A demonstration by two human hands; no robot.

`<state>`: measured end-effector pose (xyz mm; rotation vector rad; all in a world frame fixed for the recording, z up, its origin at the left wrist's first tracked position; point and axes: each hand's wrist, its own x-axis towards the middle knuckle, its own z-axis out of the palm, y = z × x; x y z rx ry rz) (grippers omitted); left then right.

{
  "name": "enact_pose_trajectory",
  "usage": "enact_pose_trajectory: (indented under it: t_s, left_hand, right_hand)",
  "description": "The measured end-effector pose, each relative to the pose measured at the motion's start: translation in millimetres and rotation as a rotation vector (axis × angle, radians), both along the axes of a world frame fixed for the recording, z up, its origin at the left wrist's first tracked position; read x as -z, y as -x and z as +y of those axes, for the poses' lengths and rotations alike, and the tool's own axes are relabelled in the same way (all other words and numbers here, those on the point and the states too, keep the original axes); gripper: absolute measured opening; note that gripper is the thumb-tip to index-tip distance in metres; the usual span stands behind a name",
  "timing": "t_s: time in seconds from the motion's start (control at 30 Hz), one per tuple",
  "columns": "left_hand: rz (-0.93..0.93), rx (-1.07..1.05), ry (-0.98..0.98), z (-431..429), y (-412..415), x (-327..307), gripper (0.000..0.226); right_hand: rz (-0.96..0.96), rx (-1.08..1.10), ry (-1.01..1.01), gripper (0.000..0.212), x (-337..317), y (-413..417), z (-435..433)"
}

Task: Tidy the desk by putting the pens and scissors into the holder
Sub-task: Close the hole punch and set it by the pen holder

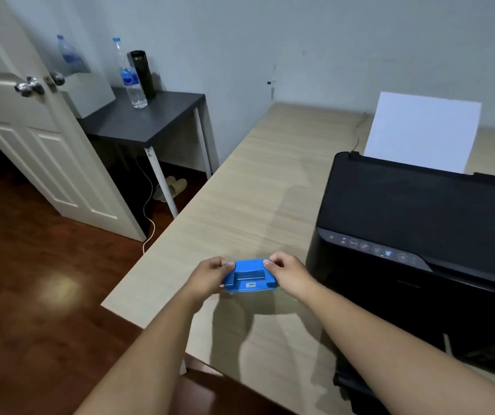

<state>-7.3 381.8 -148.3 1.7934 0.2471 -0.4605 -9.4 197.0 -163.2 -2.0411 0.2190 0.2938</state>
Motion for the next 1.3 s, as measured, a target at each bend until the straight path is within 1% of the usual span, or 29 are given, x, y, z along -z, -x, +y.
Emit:
enact_pose_trajectory:
  t_s: [0.13,0.27,0.37,0.47,0.53,0.63,0.8,0.9,1.0,1.1,1.2,1.3]
  left_hand:
    - [-0.002,0.129,-0.009,-19.4,23.5,-43.7,0.032]
    - [0.049,0.305,0.010,-62.5,62.7,-62.3,0.034]
    - [0.143,0.490,0.061,-118.3,96.2,-67.9,0.028]
    - [0.234,0.715,0.037,-193.1,133.7,-67.9,0.025]
    - [0.264,0.787,0.045,-232.5,151.7,-61.1,0.025]
    - [0.244,0.883,0.023,-313.6,194.2,-53.2,0.025]
    - [0.055,0.842,-0.037,-413.8,246.8,-28.9,0.024]
    - [-0.016,0.811,-0.067,-454.2,254.1,-15.2,0.025]
    - [-0.103,0.795,-0.174,-488.6,244.6,-4.2,0.026]
    - [-0.160,0.728,-0.239,-516.5,228.1,10.0,0.028]
    - [-0.162,0.675,-0.267,-527.0,216.6,24.1,0.030]
    - [-0.148,0.686,-0.298,-531.2,205.2,43.6,0.028]
  right_hand:
    - [-0.009,0.024,-0.126,0.027,-35.4,40.7,-28.7]
    - [0.011,0.067,-0.194,0.025,-53.5,99.6,-81.2]
    - [0.057,0.113,-0.283,0.025,-61.8,153.6,-140.7]
    - [0.098,0.204,-0.323,0.030,-62.7,217.5,-210.3]
    - [0.120,0.260,-0.308,0.032,-61.7,247.0,-246.6]
    - [0.112,0.437,-0.291,0.031,-58.4,305.0,-314.7]
    - [0.083,0.686,-0.271,0.029,-40.5,364.3,-388.6]
    - [0.063,0.746,-0.202,0.025,-28.4,378.0,-416.7]
    - [0.055,0.807,-0.138,0.023,-19.4,372.4,-438.2]
    - [0.028,0.865,-0.076,0.021,-8.8,350.8,-457.4]
    - [0.035,0.865,0.014,0.016,2.3,332.2,-466.4]
    - [0.098,0.845,0.094,0.011,17.7,316.7,-473.7]
